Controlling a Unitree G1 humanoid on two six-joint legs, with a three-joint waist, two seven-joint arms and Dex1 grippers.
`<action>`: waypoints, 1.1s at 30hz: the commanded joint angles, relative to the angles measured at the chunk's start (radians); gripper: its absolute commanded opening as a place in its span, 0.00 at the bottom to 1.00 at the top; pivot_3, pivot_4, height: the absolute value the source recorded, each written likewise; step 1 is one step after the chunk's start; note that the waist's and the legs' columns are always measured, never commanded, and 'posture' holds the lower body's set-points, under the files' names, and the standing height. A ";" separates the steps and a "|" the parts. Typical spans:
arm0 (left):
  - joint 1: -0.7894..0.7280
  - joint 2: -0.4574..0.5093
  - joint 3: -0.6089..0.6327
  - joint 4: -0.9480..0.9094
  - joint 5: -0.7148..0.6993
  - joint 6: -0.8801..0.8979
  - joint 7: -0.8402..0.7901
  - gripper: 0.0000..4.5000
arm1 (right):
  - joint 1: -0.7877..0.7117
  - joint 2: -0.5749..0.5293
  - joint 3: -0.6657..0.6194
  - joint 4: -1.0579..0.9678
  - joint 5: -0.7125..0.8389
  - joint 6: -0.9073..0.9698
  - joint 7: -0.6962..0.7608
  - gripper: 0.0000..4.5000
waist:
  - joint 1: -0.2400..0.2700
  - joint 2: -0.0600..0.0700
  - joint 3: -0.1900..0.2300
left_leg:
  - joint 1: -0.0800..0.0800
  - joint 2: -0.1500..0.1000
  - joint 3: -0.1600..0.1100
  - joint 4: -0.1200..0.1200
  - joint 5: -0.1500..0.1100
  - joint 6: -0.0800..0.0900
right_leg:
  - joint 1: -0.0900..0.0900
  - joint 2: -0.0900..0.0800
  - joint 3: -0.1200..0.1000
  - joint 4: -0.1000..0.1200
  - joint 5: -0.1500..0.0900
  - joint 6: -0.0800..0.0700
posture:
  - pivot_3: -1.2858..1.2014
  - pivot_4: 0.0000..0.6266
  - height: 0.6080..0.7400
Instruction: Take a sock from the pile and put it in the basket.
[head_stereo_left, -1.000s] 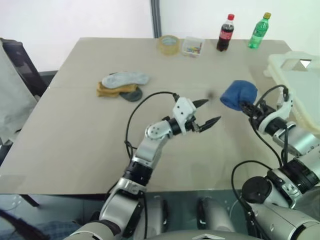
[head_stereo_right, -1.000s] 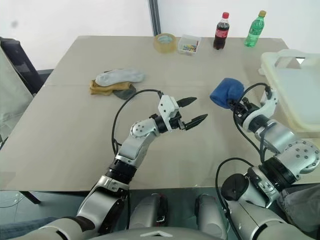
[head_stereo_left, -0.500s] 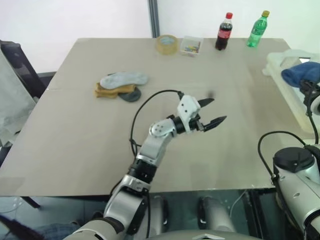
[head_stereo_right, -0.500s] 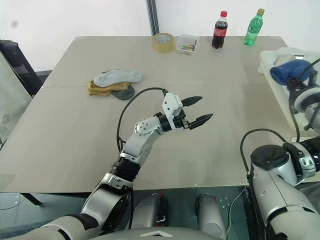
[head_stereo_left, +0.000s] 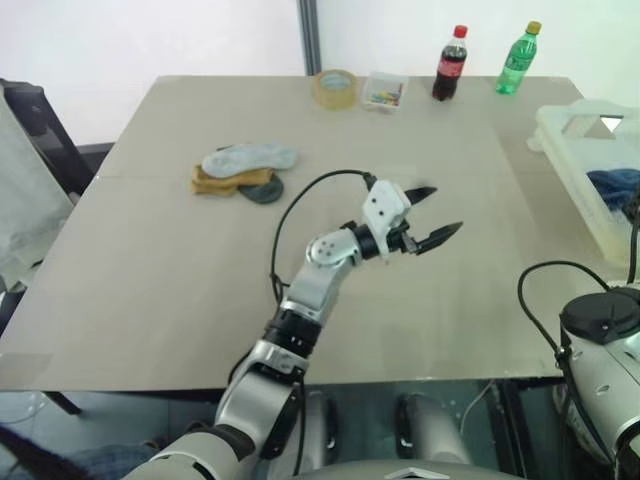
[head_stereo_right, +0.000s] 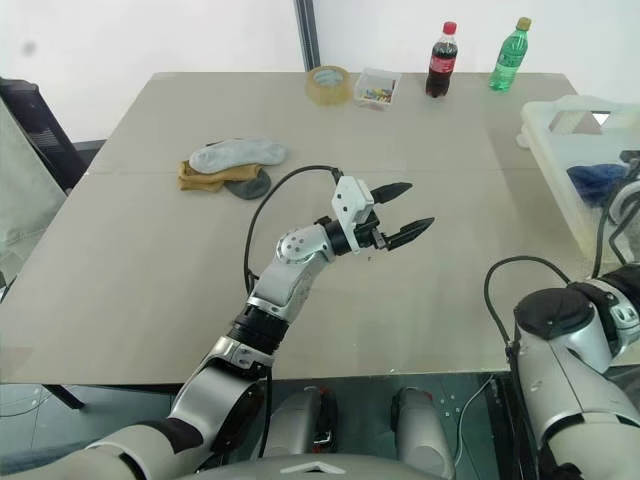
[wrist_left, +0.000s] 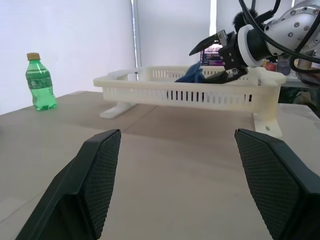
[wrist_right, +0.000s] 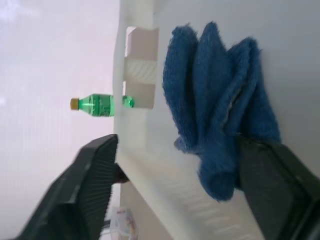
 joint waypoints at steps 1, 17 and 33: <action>-0.018 -0.009 0.006 -0.015 0.001 -0.025 0.002 0.86 | -0.001 -0.019 0.046 -0.068 0.086 0.003 -0.030 0.99 | -0.001 0.000 0.000 | 0.000 0.000 0.000 0.000 0.000 0.000 | 0.000 0.000 0.000 0.000 0.000 0.000 | 0.52 0.24 1.00; 0.010 -0.014 0.021 -0.055 -0.036 0.011 -0.024 0.86 | 0.438 0.000 0.627 -0.610 0.441 0.378 0.267 0.99 | 0.001 0.002 0.000 | 0.000 0.001 -0.001 0.000 0.000 0.000 | 0.000 0.001 0.000 0.000 0.000 0.000 | 0.52 0.24 1.00; 0.113 0.050 0.009 -0.246 -0.071 0.153 -0.047 0.86 | 1.151 -0.380 1.105 -0.750 -0.236 -0.260 1.069 0.99 | 0.012 0.001 0.000 | 0.001 0.001 -0.003 0.005 -0.001 0.001 | 0.003 0.003 0.001 0.000 -0.001 0.002 | 0.52 0.24 1.00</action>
